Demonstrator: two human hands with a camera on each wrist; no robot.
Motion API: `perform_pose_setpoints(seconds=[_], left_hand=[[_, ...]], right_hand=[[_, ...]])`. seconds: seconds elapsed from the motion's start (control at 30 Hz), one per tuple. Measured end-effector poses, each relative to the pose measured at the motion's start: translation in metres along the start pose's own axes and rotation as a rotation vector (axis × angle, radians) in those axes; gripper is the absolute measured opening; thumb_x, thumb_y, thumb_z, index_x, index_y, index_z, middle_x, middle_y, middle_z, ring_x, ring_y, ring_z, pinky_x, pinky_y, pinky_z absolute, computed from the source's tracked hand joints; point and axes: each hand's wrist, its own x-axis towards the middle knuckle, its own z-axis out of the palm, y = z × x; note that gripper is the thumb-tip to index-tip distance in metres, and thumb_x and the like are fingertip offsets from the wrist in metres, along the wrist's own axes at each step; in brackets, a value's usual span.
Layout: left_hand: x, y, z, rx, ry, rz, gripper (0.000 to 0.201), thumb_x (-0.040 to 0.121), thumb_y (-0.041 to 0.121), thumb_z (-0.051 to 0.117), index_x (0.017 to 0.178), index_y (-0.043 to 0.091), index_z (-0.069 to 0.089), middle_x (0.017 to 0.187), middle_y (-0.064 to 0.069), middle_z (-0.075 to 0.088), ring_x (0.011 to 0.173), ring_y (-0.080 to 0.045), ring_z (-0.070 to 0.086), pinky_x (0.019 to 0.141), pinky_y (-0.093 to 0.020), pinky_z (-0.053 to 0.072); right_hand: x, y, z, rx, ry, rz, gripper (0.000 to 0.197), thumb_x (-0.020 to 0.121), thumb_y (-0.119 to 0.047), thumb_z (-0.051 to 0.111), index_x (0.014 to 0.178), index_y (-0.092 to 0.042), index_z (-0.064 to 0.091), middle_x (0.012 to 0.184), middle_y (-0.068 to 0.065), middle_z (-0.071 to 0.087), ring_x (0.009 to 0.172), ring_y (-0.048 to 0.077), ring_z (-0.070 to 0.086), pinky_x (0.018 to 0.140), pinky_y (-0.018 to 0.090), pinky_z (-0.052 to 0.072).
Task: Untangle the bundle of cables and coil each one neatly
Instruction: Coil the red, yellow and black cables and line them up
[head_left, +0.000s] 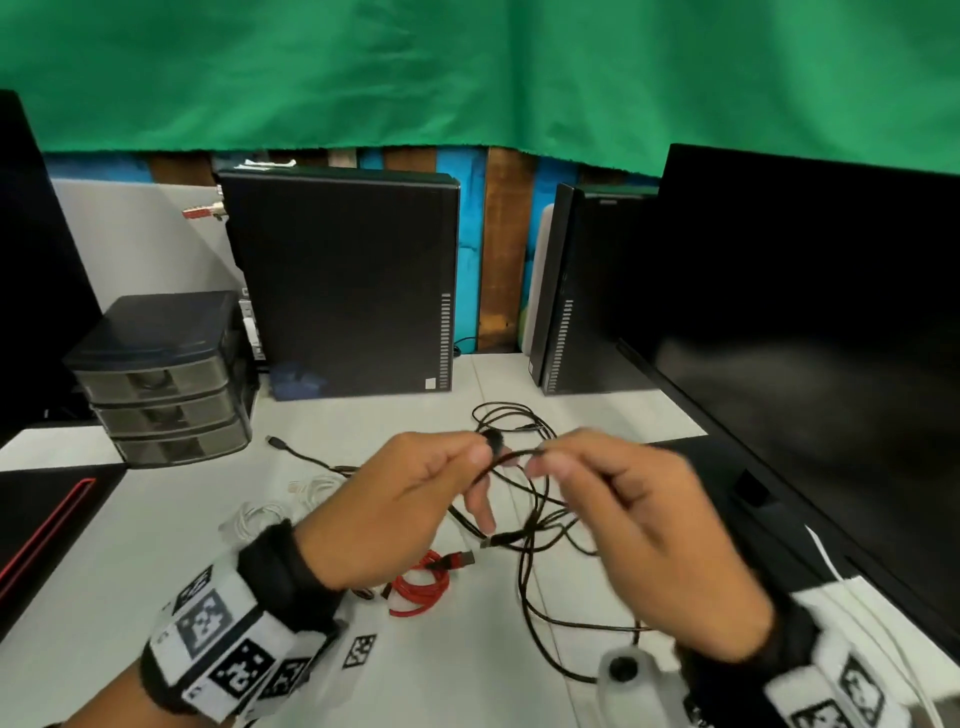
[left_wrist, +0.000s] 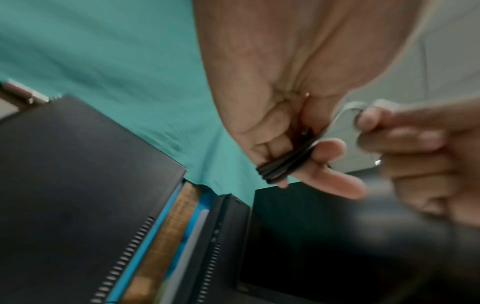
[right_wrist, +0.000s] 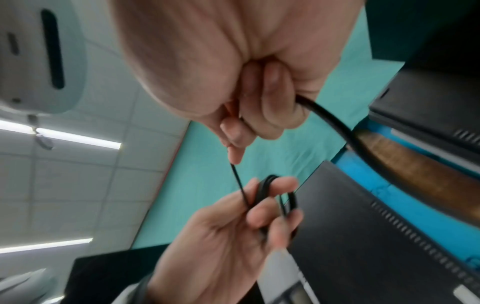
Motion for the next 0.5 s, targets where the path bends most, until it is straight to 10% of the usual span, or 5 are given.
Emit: perform_pose_setpoints(seconds=[0.17,0.33,0.5], left_hand=[[-0.008,0.023,0.000,-0.539,-0.207,0.001,0.040,0.101,0.038,0.046,0.100,0.005,0.069,0.064,0.006,0.048,0.061,-0.014,0.063,0.090,-0.027,0.048],[-0.003,0.034,-0.007,-0.909,0.116,0.063,0.036,0.099,0.032,0.046,0.098,0.011,0.075,0.061,0.005,0.044,0.056,-0.013,0.057,0.096,-0.030,0.051],[0.006,0.011,-0.015,-0.388,0.360,0.109,0.037,0.100,0.028,0.041,0.098,0.003,0.068,0.070,0.008,0.059,0.076,-0.018,0.069,0.096,-0.024,0.047]], right_hand=[[0.010,0.023,-0.012,0.132,0.153,0.058,0.014,0.089,-0.020,0.064,0.085,-0.022,0.077,0.071,-0.009,0.069,0.062,0.001,0.056,0.063,0.011,0.043],[-0.004,0.039,0.033,0.144,-0.121,0.240,0.026,0.096,-0.030,0.058,0.093,-0.013,0.078,0.062,-0.012,0.060,0.059,0.000,0.049,0.061,0.014,0.039],[-0.018,0.020,0.054,0.058,-0.385,0.132,0.026,0.105,-0.029,0.049,0.103,-0.013,0.069,0.063,-0.011,0.050,0.058,0.005,0.044,0.057,0.026,0.037]])
